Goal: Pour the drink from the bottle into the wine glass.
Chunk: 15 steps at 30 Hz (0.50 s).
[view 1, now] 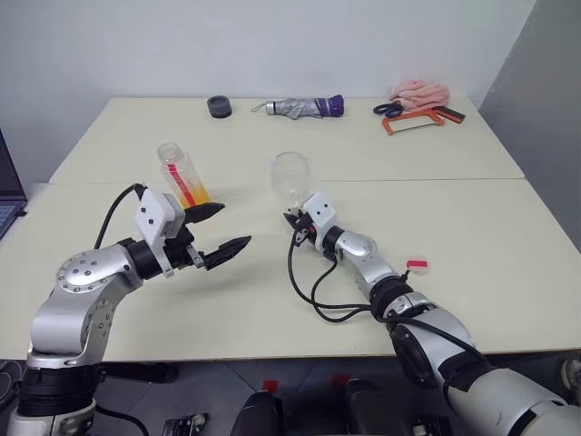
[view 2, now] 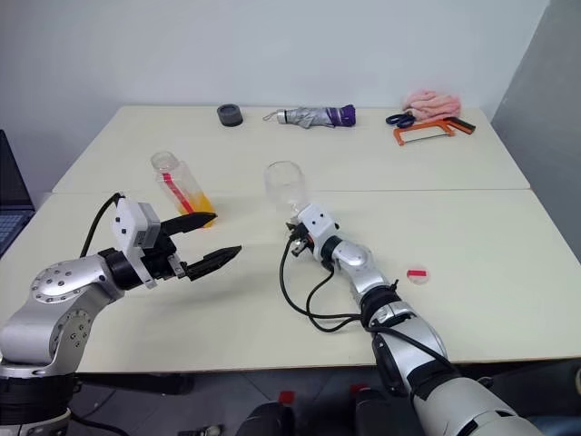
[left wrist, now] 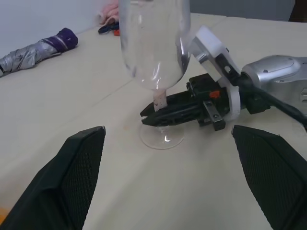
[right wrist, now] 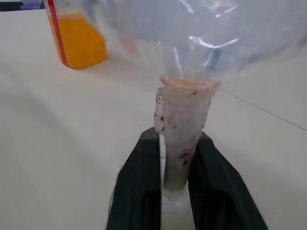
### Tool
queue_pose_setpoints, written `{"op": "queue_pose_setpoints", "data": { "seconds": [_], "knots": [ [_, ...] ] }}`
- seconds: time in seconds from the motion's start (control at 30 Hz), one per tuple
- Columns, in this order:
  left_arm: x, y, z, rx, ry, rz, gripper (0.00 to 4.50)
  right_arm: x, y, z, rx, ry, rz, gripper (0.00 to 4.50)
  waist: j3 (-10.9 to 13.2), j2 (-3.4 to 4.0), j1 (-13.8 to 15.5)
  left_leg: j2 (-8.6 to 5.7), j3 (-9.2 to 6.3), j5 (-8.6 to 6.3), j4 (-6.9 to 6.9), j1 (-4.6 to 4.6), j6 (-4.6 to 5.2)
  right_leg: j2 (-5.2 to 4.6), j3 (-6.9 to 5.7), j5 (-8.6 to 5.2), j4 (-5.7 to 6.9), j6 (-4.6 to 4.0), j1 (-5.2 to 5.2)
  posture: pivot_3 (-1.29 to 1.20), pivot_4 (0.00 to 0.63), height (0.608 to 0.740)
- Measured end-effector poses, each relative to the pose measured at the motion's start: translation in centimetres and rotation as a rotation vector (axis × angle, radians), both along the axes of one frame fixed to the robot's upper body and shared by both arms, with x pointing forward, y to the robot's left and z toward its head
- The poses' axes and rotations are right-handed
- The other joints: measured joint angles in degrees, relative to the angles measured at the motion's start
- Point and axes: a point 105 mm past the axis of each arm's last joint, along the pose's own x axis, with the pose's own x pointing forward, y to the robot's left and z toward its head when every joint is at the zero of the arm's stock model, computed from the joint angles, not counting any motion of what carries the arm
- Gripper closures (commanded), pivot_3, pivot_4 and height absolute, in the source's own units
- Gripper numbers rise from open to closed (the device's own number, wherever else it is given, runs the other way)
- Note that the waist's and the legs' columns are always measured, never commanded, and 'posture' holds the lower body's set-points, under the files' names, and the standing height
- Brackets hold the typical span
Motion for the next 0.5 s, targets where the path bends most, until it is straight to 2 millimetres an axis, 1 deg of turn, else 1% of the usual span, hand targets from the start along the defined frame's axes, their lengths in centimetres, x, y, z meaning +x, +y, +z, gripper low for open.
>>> {"op": "queue_pose_setpoints", "data": {
  "seconds": [0.03, 0.1, 0.17, 0.23, 0.27, 0.37, 0.5],
  "knots": [
    [0.1, 0.0, 0.1, 0.0, -0.001, -0.001, 0.0, 0.0, 0.0, 0.0, 0.0, 0.001, 0.0, 2.33, 0.0, 0.0, 0.0, 0.0, 0.0, 0.0, 0.0, 0.0, 0.0, 0.01, 0.0, 0.0, 0.0, 0.0, 0.0, 0.0, 0.15, 0.74],
    [0.3, -0.2, 0.6, -0.001, -0.015, -0.004, 0.0, 0.0, 0.0, 0.0, 0.002, 0.002, 0.003, 1.56, 0.0, 0.0, 0.0, 0.0, 0.0, 0.0, 0.0, 0.0, 0.0, 0.02, 0.0, 0.0, 0.0, 0.0, 0.0, 0.0, 0.15, 0.74],
    [0.4, -0.3, 1.1, -0.003, -0.032, -0.006, 0.0, -0.1, 0.0, -0.1, 0.005, 0.006, 0.007, 0.89, 0.0, 0.0, -0.1, 0.0, 0.01, 0.0, 0.0, 0.0, 0.0, 0.02, 0.01, 0.0, 0.0, 0.0, 0.0, 0.0, 0.15, 0.74],
    [0.5, -0.4, 1.2, -0.006, -0.036, -0.005, 0.0, -0.2, -0.2, -0.3, 0.012, 0.015, 0.007, 0.16, 0.0, 0.0, -0.2, 0.0, 0.01, 0.0, -0.01, 0.0, 0.0, 0.02, 0.01, 0.0, -0.01, 0.0, 0.0, 0.0, 0.15, 0.74],
    [0.5, -0.4, 1.2, -0.007, -0.036, -0.005, 0.0, -0.2, -0.3, -0.5, 0.016, 0.021, 0.004, 0.04, 0.0, 0.0, -0.2, 0.01, 0.0, 0.0, -0.01, 0.0, 0.0, 0.02, 0.01, 0.0, -0.01, 0.0, 0.0, 0.0, 0.15, 0.74],
    [0.5, -0.5, 1.3, -0.016, -0.036, -0.007, 0.0, -0.6, -0.7, -1.3, 0.022, 0.034, 0.009, 0.04, 0.0, 0.0, -0.2, 0.01, 0.0, 0.0, -0.01, -0.01, 0.0, 0.02, 0.01, 0.0, -0.02, 0.0, 0.0, 0.0, 0.15, 0.74],
    [0.5, -0.6, 1.5, -0.032, -0.037, -0.015, 0.0, -1.0, -1.1, -1.3, 0.03, 0.018, 0.025, 0.04, 0.0, 0.01, -0.2, 0.02, 0.0, 0.0, 0.0, 0.0, 0.0, 0.02, 0.02, 0.0, -0.01, 0.0, 0.01, 0.0, 0.15, 0.74]
  ]
}}
